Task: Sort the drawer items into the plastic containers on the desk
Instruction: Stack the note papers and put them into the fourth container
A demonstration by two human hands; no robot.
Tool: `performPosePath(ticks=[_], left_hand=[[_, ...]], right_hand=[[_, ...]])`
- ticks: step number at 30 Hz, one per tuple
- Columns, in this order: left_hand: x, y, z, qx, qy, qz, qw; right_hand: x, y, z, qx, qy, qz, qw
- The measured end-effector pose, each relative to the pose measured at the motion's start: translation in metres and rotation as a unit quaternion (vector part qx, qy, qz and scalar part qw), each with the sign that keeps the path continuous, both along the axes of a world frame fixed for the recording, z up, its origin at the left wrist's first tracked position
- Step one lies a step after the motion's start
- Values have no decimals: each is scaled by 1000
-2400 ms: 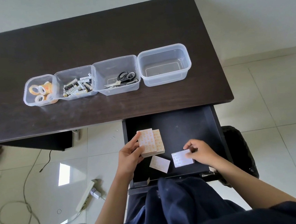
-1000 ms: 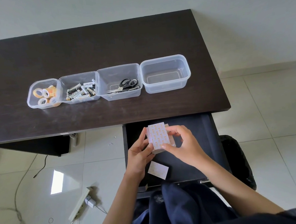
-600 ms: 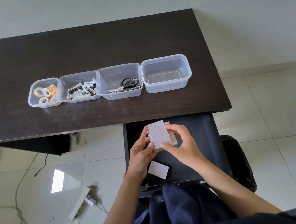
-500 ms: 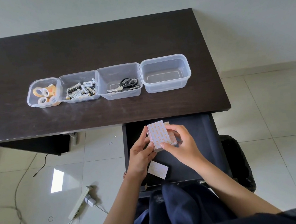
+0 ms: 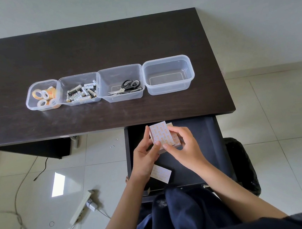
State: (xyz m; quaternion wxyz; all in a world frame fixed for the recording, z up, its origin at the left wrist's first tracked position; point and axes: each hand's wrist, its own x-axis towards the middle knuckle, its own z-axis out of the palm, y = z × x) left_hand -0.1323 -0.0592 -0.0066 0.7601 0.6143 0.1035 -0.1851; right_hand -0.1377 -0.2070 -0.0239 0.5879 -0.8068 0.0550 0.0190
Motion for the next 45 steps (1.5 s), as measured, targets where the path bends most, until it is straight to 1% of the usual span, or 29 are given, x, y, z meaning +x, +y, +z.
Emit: performPosePath(ticks=[4,11,18,22,29,33,35,37,39,40,43,45], left_hand=[[1,1,0,-2,4,5,1000],[4,6,1,13,14,7,1000],[6,9,2,3,28,7,1000],[8,10,3,-10,42,20,999],[6,21,-5,2,57,61,997],[1,38,-11,20,69,86,994],[-2,47,-15,25,80,110,990],[-4,57,-17,28,90,131,987],[-6,65,-18,35,98,147,984],[-7,70,-19,39,101,152,982],[-12,79,-20,55,105,154,981],[-14,83,-20,62,108,153,980]], right_hand=[[1,4,2,-12,-10,6,1000],[3,9,5,-2,0,15,1000],[3,12,11,12,9,-6,1000],[4,13,12,21,17,-6,1000],[3,16,1,31,41,18,999],[-4,21,-21,15,34,-50,998],[-7,21,-42,-10,62,-70,996],[-11,19,-65,-60,139,-22,988],[-17,19,-87,-118,215,82,966],[-19,20,-97,-147,237,138,950],[-24,29,-116,-240,260,267,896],[-25,34,-122,-298,249,301,871]])
